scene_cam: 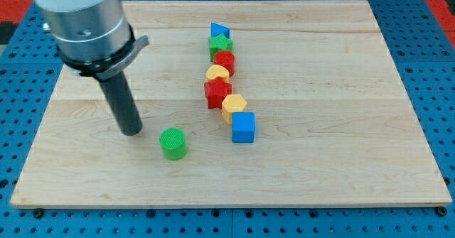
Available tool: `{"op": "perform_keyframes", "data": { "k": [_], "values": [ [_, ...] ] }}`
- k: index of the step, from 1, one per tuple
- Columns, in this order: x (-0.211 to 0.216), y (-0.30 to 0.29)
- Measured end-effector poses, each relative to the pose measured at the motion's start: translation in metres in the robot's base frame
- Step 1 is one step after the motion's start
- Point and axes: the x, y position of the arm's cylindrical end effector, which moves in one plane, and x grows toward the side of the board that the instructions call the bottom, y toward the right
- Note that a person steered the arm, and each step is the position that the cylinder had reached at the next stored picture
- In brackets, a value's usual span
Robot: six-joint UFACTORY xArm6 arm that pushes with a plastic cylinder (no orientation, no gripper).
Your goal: Push the green circle to the bottom center
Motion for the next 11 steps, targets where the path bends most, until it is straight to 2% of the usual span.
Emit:
{"op": "perform_keyframes", "data": {
  "k": [1,3,6,8,11],
  "values": [
    [0.002,0.012],
    [0.010,0.081],
    [0.026,0.012],
    [0.026,0.069],
    [0.038,0.078]
  ]
}}
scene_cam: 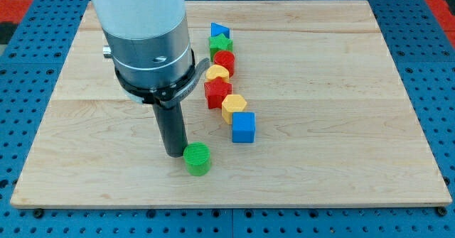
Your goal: Push the green circle to the bottom center
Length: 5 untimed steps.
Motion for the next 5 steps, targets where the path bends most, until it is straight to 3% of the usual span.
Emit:
{"op": "perform_keyframes", "data": {
  "k": [5],
  "values": [
    [0.042,0.021]
  ]
}}
